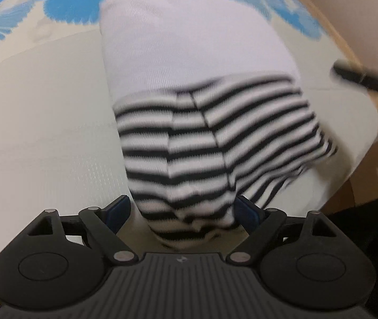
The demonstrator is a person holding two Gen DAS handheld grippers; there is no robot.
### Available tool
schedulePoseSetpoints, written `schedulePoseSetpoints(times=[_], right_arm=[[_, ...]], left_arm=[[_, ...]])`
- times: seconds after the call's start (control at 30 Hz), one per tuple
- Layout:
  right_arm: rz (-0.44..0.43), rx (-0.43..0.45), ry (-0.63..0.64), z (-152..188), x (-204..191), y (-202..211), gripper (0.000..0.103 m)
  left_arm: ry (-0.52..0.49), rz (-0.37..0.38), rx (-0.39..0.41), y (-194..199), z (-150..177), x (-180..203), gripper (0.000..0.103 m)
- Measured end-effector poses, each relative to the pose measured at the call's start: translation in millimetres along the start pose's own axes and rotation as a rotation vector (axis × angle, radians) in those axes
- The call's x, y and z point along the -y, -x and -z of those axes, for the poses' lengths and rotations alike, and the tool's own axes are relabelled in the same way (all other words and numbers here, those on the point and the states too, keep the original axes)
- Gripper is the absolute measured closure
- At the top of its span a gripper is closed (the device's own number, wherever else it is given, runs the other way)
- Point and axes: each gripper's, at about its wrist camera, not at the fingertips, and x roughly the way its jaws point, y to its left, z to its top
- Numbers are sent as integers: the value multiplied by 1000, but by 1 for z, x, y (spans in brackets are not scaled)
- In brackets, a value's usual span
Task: Fold small clothes
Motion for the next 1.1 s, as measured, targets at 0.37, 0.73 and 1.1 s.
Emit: schedulePoseSetpoints(times=[0.37,0.73,1.1], right_arm=[[183,-382,166,33,-14,-73,59],[127,-375,202,35,-44,-71,102],[-63,-372,194,25,-112,-80,102]], left_arm=[[349,66,157,-6,-34,-34,5],[351,91,226,5,-32,-48,62],[380,-127,303,66,-6,-113,44]])
